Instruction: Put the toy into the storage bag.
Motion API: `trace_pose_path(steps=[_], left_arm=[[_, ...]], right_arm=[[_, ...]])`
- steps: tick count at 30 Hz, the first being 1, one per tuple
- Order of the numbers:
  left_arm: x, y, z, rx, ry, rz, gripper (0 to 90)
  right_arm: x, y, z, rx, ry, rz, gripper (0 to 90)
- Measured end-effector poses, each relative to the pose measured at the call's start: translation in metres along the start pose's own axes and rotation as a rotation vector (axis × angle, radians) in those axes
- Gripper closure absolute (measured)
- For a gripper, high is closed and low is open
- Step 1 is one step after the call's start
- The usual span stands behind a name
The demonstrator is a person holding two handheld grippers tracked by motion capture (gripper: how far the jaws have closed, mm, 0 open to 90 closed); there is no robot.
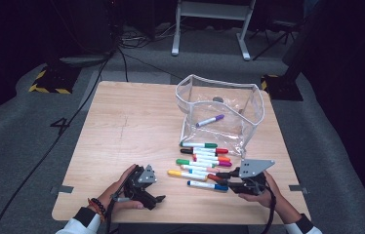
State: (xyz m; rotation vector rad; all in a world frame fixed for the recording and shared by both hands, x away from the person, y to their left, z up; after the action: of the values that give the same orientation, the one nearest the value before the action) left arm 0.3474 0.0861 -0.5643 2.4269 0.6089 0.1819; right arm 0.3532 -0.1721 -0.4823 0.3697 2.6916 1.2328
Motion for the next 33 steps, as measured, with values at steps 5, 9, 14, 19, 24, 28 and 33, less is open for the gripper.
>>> trace_pose_path(steps=[5,9,14,19,24,28,33], left_arm=[[0.000,0.000,0.000,0.000,0.000,0.000,4.0],[0.000,0.000,0.000,0.000,-0.001,0.000,4.0],[0.000,0.000,0.000,0.001,-0.002,0.000,3.9],[0.000,0.000,0.000,0.002,-0.002,0.000,3.9],[0.000,0.000,0.000,0.002,-0.002,0.001,3.9],[0.000,0.000,0.000,0.002,-0.002,0.001,3.9],[0.000,0.000,0.000,0.002,-0.002,0.000,3.9]], right_arm=[[-0.011,0.016,-0.024,-0.048,-0.058,-0.007,74.7],[-0.020,0.026,-0.037,-0.071,-0.092,-0.009,74.7],[-0.036,0.051,-0.057,-0.103,-0.138,-0.019,74.7],[-0.047,0.074,-0.070,-0.107,-0.179,-0.045,74.7],[-0.059,0.103,-0.090,-0.150,-0.218,-0.074,74.7],[-0.071,0.122,-0.098,-0.160,-0.247,-0.079,74.7],[-0.087,0.133,-0.096,-0.140,-0.266,-0.067,74.7]])
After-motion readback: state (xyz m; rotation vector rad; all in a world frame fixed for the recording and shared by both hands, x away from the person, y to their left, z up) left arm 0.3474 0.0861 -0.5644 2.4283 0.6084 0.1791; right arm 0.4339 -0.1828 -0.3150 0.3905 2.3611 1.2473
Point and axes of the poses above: each handheld gripper's, and its own axes: z roughly forward along the jaws, y roughly out of its top, x roughly to its left, the point moved 8 cm from there along z, roughly forward along the jaws, and after that the axes turned 5 degrees about x, right-handed, at the moved point
